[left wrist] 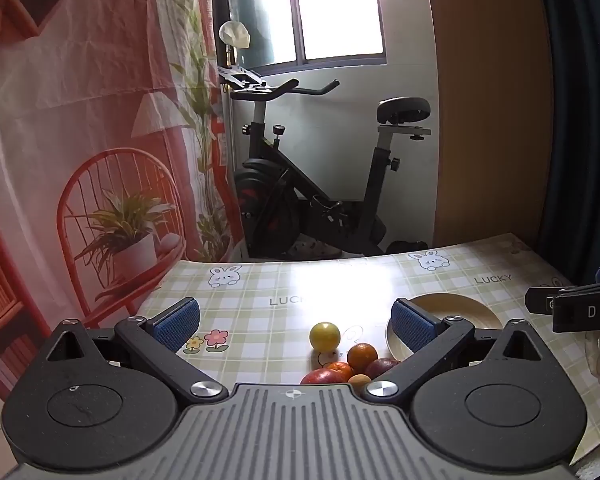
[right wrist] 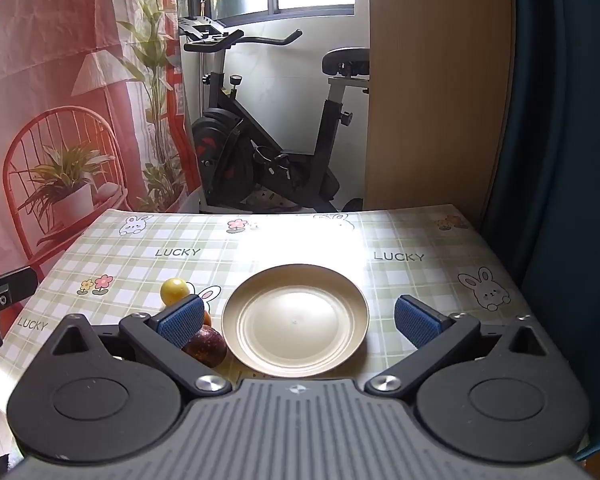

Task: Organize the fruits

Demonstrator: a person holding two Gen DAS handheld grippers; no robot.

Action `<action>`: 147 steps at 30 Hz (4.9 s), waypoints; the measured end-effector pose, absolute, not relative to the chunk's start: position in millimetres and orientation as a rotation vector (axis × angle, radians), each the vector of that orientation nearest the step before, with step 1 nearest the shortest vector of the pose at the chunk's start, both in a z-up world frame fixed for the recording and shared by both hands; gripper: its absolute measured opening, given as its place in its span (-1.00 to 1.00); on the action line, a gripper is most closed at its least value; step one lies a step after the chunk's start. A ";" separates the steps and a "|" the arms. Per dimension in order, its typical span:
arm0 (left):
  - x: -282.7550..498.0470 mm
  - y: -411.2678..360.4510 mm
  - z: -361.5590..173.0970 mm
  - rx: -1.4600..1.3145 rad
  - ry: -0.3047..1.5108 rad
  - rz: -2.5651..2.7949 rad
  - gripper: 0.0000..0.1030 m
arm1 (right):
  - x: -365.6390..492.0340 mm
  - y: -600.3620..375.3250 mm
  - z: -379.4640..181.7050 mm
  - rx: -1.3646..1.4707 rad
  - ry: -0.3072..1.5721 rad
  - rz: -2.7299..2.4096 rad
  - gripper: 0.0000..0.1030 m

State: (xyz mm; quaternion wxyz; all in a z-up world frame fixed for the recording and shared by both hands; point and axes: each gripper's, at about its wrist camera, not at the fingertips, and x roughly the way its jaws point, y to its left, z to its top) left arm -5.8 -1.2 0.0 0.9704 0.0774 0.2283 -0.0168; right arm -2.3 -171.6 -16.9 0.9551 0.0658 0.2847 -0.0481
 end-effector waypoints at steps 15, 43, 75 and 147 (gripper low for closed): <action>-4.1 -1.0 -0.9 0.160 0.460 -0.043 1.00 | -2.7 -171.3 -17.1 0.132 0.576 -0.100 1.00; -3.2 -2.8 -1.2 0.155 0.458 -0.051 1.00 | -1.0 -172.6 -15.5 0.131 0.577 -0.103 1.00; -0.4 4.0 -4.7 0.134 0.474 -0.054 1.00 | -2.4 -174.2 -14.8 0.152 0.563 -0.089 1.00; 66.2 25.5 -136.7 -0.032 0.718 -0.293 0.16 | 49.4 -140.3 -156.7 0.100 0.661 0.366 0.40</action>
